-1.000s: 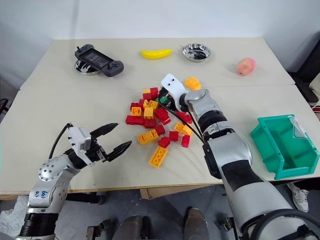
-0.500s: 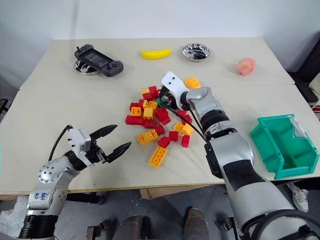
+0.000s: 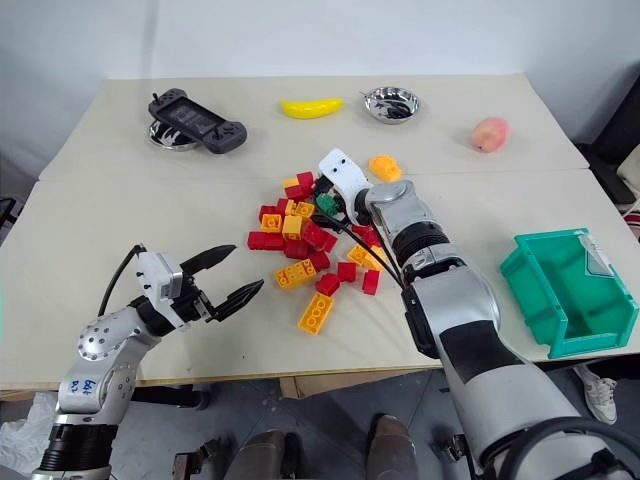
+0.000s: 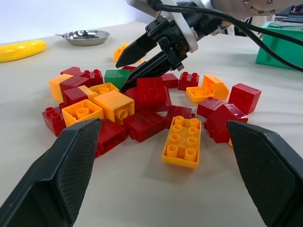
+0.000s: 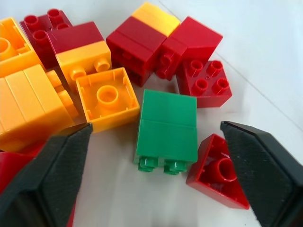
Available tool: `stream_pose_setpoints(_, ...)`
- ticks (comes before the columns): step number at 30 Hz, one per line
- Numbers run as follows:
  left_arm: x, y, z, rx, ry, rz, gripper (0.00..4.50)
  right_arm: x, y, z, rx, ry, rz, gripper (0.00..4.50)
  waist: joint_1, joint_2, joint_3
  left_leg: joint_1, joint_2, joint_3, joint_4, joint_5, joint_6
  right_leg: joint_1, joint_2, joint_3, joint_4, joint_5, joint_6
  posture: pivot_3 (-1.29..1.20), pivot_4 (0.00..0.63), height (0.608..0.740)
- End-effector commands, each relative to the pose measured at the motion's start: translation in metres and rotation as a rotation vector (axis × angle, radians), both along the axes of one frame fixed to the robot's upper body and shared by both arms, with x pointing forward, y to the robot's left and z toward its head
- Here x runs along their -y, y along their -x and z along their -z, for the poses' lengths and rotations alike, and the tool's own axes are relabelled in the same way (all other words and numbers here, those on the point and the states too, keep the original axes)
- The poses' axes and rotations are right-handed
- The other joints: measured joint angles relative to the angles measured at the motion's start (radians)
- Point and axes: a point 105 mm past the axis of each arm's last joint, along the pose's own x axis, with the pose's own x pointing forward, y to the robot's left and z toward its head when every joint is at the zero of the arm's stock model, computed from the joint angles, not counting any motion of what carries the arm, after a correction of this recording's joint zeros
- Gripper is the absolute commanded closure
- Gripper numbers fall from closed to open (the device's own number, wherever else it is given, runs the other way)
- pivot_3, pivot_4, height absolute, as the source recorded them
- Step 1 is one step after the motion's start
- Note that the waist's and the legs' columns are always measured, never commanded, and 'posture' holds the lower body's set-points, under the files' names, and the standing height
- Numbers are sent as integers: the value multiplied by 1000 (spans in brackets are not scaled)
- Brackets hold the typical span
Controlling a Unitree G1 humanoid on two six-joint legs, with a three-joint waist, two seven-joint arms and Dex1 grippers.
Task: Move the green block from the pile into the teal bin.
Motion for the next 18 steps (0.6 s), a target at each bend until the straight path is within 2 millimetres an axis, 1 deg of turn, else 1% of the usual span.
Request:
stream_pose_setpoints(1, -1, 2, -9, 42, -2, -4, 0, -6, 0, -9, 10, -29, -7, 645, 0, 0, 0, 0, 0, 0, 0, 0, 0, 0, 0, 0, 0, 0, 0, 0, 150, 740)
stream_pose_setpoints(4, -2, 2, -9, 44, -2, -5, 0, -8, 1, -9, 9, -24, -23, 1695, 0, 0, 0, 0, 0, 0, 0, 0, 0, 0, 0, 0, 0, 0, 0, 0, 150, 740)
stream_pose_setpoints(8, -2, 2, -10, 47, 0, -8, 0, -8, 0, -14, 29, -37, -29, 2953, 0, 0, 0, 0, 0, 0, 0, 0, 0, 0, 0, 0, 0, 0, 0, 0, 150, 740)
stream_pose_setpoints(9, -1, 2, -10, 48, 1, -7, 0, -7, 0, -17, 43, -42, -31, 3047, 0, 0, 0, 0, 0, 0, 0, 0, 0, 0, 0, 0, 0, 0, 0, 0, 150, 740)
stream_pose_setpoints(11, 0, 2, -10, 50, 2, -4, 0, -4, -1, -23, 67, -49, -35, 3046, 0, 0, 0, 0, 0, 0, 0, 0, 0, 0, 0, 0, 0, 0, 0, 0, 150, 740)
stream_pose_setpoints(14, 9, 1, -13, 53, 15, 35, 0, 8, -2, -49, 169, -111, -68, 3046, 4, 0, 0, 0, 0, 0, 0, 0, 0, 0, 0, 0, 0, 0, 0, 0, 150, 740)
stream_pose_setpoints(17, 21, -1, -16, 57, 27, 84, 0, 25, 2, -69, 241, -168, -117, 3046, 8, 0, 0, -1, 0, 0, 1, 0, 0, 0, 0, 0, 0, 0, 0, 0, 150, 740)
stream_pose_setpoints(18, 29, -2, -18, 63, 31, 119, 0, 40, 5, -79, 280, -200, -125, 3046, 11, 0, 0, 0, 0, 0, 1, 0, 0, 0, 0, 0, 0, 0, 0, 0, 150, 740)
